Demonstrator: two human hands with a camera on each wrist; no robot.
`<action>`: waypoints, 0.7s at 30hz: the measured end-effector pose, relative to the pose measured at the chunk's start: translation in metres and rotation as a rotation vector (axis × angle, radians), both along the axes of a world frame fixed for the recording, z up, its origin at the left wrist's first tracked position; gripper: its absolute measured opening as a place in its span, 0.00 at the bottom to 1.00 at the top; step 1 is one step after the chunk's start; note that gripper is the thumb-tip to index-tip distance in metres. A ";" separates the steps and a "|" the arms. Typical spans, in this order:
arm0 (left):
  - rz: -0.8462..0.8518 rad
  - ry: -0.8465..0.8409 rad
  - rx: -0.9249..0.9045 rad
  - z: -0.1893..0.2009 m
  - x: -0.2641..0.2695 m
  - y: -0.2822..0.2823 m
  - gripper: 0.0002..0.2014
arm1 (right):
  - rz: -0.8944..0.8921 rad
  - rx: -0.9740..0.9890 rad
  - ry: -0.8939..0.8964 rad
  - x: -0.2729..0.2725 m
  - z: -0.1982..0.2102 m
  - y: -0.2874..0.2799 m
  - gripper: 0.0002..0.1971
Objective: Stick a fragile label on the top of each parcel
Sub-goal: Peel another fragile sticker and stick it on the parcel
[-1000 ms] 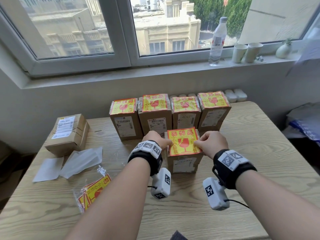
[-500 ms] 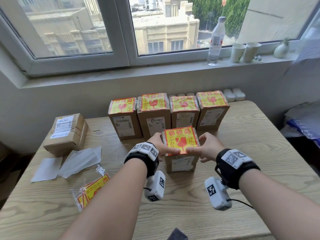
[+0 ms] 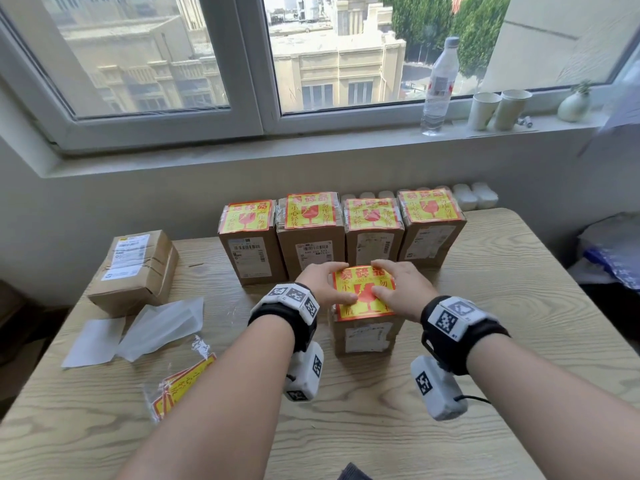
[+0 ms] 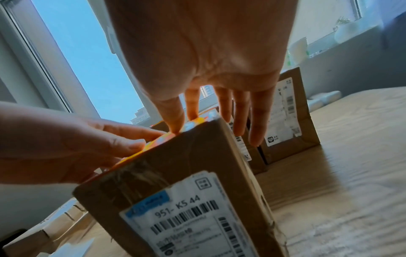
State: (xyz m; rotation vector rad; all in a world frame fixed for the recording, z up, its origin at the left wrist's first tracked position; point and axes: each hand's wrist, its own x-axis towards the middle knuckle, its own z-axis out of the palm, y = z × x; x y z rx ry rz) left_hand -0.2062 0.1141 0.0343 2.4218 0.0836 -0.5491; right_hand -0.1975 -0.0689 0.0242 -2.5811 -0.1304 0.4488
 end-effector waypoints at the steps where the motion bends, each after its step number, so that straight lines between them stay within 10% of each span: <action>1: 0.018 0.003 -0.008 -0.002 -0.001 0.003 0.36 | -0.004 -0.008 0.011 0.000 -0.001 0.000 0.28; 21: 0.544 0.282 -0.480 -0.011 -0.016 0.008 0.17 | -0.298 0.240 0.152 -0.016 -0.001 -0.004 0.17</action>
